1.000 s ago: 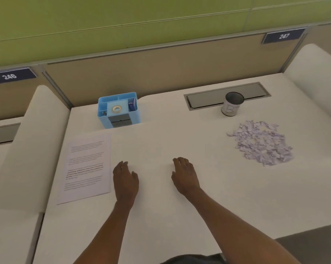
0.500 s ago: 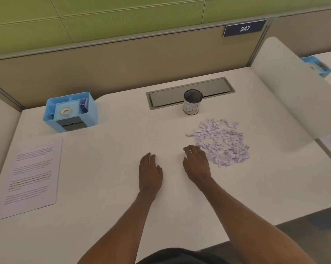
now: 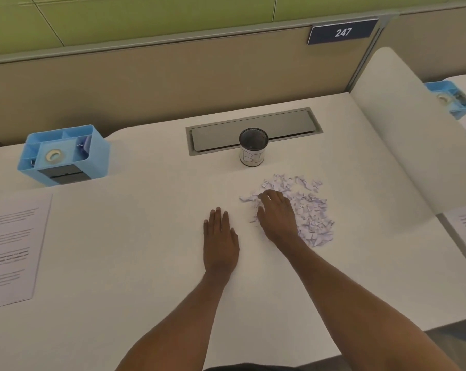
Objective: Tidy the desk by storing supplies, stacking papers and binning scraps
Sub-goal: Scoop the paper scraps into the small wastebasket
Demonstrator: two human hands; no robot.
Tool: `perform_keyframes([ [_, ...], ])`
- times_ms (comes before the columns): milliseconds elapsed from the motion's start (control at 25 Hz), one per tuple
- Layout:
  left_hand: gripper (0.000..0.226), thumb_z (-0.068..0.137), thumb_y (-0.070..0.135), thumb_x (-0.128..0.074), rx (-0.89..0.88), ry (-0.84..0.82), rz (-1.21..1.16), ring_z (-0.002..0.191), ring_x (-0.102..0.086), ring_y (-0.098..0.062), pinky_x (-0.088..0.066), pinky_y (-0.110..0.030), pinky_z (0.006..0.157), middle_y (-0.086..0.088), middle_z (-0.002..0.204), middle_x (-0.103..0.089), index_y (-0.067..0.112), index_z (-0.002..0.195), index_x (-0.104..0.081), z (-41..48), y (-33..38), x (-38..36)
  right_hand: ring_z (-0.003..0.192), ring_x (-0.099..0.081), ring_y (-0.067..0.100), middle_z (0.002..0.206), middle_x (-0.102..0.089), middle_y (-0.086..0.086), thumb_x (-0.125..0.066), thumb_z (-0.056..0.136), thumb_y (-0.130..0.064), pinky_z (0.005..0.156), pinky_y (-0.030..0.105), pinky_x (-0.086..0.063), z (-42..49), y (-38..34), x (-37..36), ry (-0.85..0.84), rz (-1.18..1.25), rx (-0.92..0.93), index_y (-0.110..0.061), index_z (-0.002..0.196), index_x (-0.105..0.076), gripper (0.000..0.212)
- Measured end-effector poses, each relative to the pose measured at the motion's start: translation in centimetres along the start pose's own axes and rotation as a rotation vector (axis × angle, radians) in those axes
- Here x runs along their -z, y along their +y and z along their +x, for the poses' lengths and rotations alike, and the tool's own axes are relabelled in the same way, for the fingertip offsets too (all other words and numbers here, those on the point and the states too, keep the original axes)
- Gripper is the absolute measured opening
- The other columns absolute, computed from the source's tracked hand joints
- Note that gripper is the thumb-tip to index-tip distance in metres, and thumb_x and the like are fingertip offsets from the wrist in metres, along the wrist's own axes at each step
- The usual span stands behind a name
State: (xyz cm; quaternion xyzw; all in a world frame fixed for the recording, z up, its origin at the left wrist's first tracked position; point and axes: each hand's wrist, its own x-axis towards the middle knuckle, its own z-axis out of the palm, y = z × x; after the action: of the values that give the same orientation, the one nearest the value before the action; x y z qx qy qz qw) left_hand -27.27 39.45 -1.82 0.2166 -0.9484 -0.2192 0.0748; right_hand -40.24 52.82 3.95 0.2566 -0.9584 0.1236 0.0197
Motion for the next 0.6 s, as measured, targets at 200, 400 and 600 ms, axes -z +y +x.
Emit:
perform_keyframes([
  [200,0.055,0.107,0.024,-0.035,0.018,0.056,0.060,0.161,-0.029,-0.031,-0.024,-0.051,0.132,-0.016,0.171,-0.035,0.004,0.159,-0.043,0.0,0.5,-0.7,0.115,-0.057,0.024,0.126,-0.064,0.005,-0.058,0.094,-0.014,0.094,0.040,-0.052,4.8,3.1,0.5,0.020,0.034,-0.054,-0.011,0.123,-0.065,0.029],
  [400,0.053,0.106,0.022,-0.042,0.012,0.078,0.078,0.160,-0.033,-0.032,-0.028,-0.053,0.130,-0.016,0.169,-0.039,0.004,0.156,-0.047,0.1,0.5,-0.9,0.127,-0.051,0.028,0.140,-0.057,0.008,-0.055,0.096,-0.014,0.101,0.043,-0.047,8.1,4.9,-0.4,-0.078,0.024,-0.088,-0.012,0.132,-0.060,0.036],
  [600,0.053,0.105,0.021,-0.045,0.021,0.085,0.074,0.159,-0.033,-0.032,-0.029,-0.053,0.130,-0.016,0.168,-0.040,0.005,0.155,-0.048,0.2,0.5,-0.7,0.122,-0.051,0.027,0.135,-0.058,0.007,-0.051,0.093,-0.007,0.097,0.043,-0.048,7.3,5.5,-0.7,-0.139,0.039,-0.027,-0.014,0.131,-0.062,0.041],
])
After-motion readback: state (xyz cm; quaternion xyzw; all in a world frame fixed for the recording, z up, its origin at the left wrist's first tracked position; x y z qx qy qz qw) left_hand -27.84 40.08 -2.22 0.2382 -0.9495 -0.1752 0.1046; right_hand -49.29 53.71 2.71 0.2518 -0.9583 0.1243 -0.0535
